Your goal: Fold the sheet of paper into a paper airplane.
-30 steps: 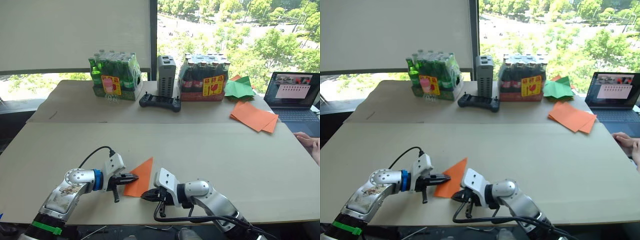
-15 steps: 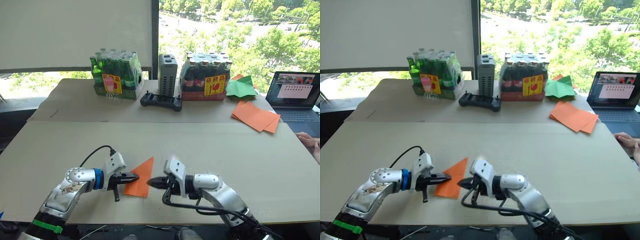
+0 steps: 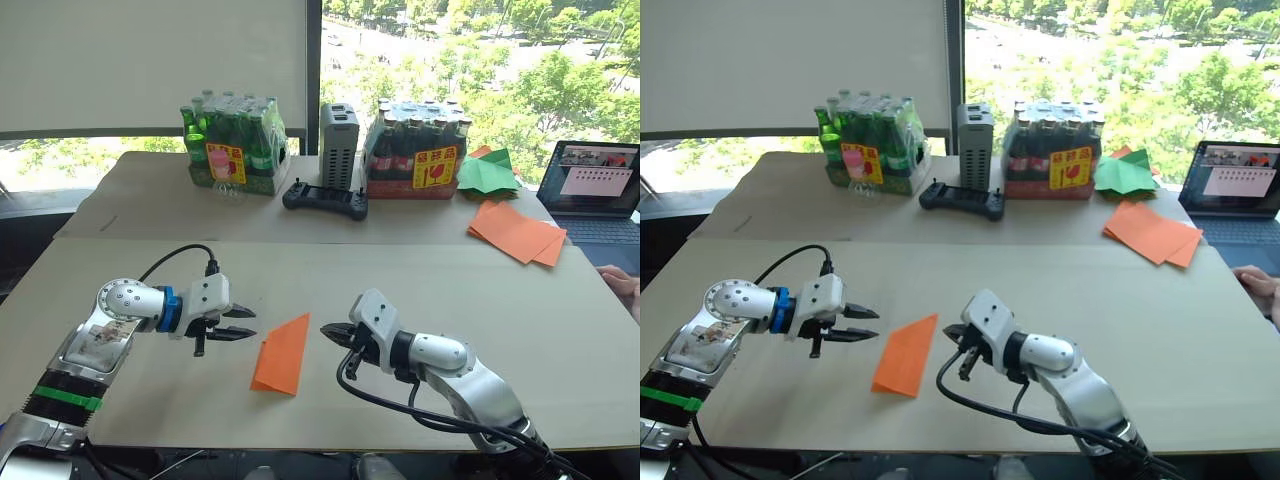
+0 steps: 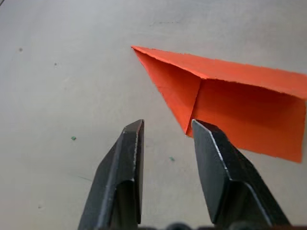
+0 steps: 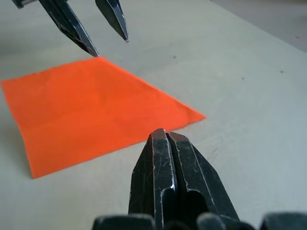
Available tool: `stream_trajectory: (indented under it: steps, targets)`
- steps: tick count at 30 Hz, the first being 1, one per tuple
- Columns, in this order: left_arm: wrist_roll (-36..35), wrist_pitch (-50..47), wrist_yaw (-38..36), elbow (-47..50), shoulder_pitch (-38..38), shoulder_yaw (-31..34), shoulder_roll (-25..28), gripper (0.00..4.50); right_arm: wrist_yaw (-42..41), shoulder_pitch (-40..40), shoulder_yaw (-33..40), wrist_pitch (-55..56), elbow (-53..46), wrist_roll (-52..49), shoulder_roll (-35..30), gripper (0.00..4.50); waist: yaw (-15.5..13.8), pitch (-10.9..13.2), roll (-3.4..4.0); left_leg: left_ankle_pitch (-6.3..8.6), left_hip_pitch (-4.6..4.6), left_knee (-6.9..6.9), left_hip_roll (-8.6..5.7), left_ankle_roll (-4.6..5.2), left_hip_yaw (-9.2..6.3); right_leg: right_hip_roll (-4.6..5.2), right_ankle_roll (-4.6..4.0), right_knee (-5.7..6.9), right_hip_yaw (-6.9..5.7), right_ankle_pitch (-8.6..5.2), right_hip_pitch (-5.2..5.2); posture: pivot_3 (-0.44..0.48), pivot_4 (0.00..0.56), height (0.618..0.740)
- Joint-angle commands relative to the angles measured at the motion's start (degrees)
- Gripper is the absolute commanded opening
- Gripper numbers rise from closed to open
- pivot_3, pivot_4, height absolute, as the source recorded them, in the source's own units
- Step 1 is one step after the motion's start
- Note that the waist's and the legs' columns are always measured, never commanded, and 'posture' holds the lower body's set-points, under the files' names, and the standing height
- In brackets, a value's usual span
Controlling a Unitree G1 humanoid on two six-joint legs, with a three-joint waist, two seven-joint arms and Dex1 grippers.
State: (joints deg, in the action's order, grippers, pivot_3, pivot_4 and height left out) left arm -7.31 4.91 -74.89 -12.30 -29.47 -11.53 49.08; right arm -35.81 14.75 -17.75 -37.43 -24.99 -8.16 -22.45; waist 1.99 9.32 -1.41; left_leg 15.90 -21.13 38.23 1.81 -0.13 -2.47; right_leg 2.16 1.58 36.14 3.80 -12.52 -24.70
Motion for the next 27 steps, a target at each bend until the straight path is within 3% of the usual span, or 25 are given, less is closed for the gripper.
stream_trajectory:
  steps: [1, 4, 7, 12, 18, 27]
  targets:
    - [6.4, 26.6, -2.8, -13.8, -8.9, -3.4, -2.7, 3.19, 1.2, 0.3, 0.9, 0.1, -0.7, 0.2, 0.0, 0.00, -0.4, 0.0, -0.01, 0.00, -0.02, 0.02, 0.00, 0.00, 0.00, 0.00, -0.01, 0.00, -0.01, 0.01, -0.01, 0.000, 0.150, 0.733]
    - [9.9, 44.5, -3.4, -27.0, -17.4, -6.3, -6.5, 3.19, 1.8, 0.2, 1.0, -0.3, -0.7, 0.0, 0.1, 0.00, -1.1, 0.0, -0.01, 0.00, -0.08, 0.09, -0.01, 0.00, 0.02, 0.00, -0.02, -0.02, -0.02, 0.04, -0.01, 0.000, 0.150, 0.733]
    - [11.6, 56.0, -4.1, -37.4, -23.8, -8.8, -10.3, 3.19, 2.6, 0.1, 0.9, -0.8, -1.1, 0.0, 0.3, 0.00, -1.1, 0.0, -0.02, 0.00, -0.16, 0.19, -0.03, 0.01, 0.02, 0.01, 0.02, -0.05, -0.01, 0.05, -0.01, 0.000, 0.150, 0.733]
    - [12.1, 63.6, -5.9, -46.3, -29.3, -11.6, -15.1, 3.19, 3.9, 0.2, 0.8, -1.8, -2.1, 0.2, 0.5, 0.00, -0.9, 0.0, -0.03, 0.11, -0.32, 0.58, -0.03, 0.19, 0.00, 0.01, 0.11, 0.01, -0.01, 0.08, -0.01, 0.000, 0.150, 0.733]
    - [10.2, 66.8, -9.2, -49.7, -30.2, -13.4, -19.0, 3.19, 5.8, 0.4, 0.7, -2.6, -2.6, 0.6, 0.9, 0.00, -0.9, 0.0, -0.04, 0.11, -0.36, 0.67, -0.06, 0.20, -0.02, 0.01, 0.16, 0.05, -0.01, 0.10, -0.01, 0.000, 0.150, 0.733]
    - [10.2, 67.0, -13.4, -50.7, -30.0, -14.2, -17.5, 0.32, 7.1, 1.2, 2.0, -2.8, -1.4, 0.0, 1.3, 0.00, -0.6, 0.0, -0.05, 0.11, -0.35, 0.68, -0.06, 0.20, -0.06, 0.00, 0.16, 0.10, -0.01, 0.10, -0.01, 0.000, 0.150, 0.733]
